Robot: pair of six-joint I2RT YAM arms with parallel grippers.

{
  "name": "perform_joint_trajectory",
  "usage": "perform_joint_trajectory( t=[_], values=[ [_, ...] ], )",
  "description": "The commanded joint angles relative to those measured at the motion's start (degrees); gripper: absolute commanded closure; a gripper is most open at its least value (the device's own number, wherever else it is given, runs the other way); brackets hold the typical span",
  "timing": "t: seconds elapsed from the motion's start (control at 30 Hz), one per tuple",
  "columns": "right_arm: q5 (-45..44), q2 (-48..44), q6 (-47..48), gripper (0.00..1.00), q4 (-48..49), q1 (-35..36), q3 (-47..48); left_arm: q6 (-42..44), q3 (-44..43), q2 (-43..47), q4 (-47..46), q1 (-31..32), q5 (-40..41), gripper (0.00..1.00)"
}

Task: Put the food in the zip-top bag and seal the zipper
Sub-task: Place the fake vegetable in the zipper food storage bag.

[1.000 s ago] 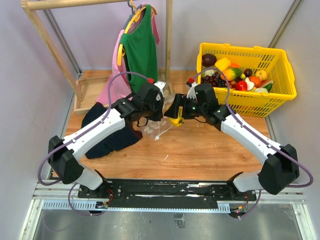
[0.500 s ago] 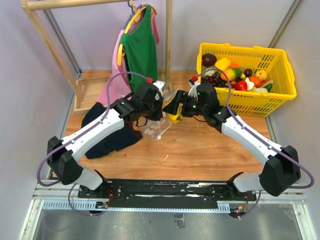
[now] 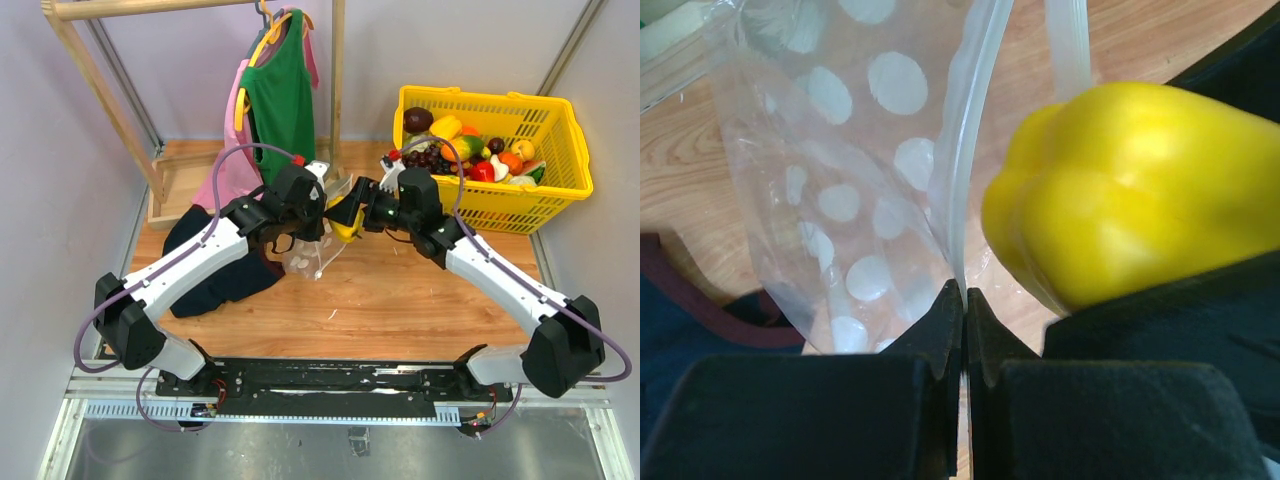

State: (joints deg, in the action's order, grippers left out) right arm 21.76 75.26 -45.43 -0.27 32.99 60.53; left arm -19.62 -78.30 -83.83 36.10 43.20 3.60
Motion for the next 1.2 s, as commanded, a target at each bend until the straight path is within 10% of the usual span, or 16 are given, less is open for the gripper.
perform_joint_trajectory(
  t=[0.0,0.77,1.17],
  values=[
    [-0.60,1.77,-1.16,0.58,3.61,0.32,-2.19,-0.30,-0.33,0.92,-1.49,0.04,-2.33,1.00],
    [6.07,1.43,29.87,0.61,23.64,2.88,-12.53,-5.54,-2.71,2.59,-1.73,0.04,-13.65,1.00],
    [6.32,-1.34,39.75,0.16,15.57,5.06,-12.55,-10.83,0.33,4.28,-5.24,0.04,-12.88,1.00]
  ],
)
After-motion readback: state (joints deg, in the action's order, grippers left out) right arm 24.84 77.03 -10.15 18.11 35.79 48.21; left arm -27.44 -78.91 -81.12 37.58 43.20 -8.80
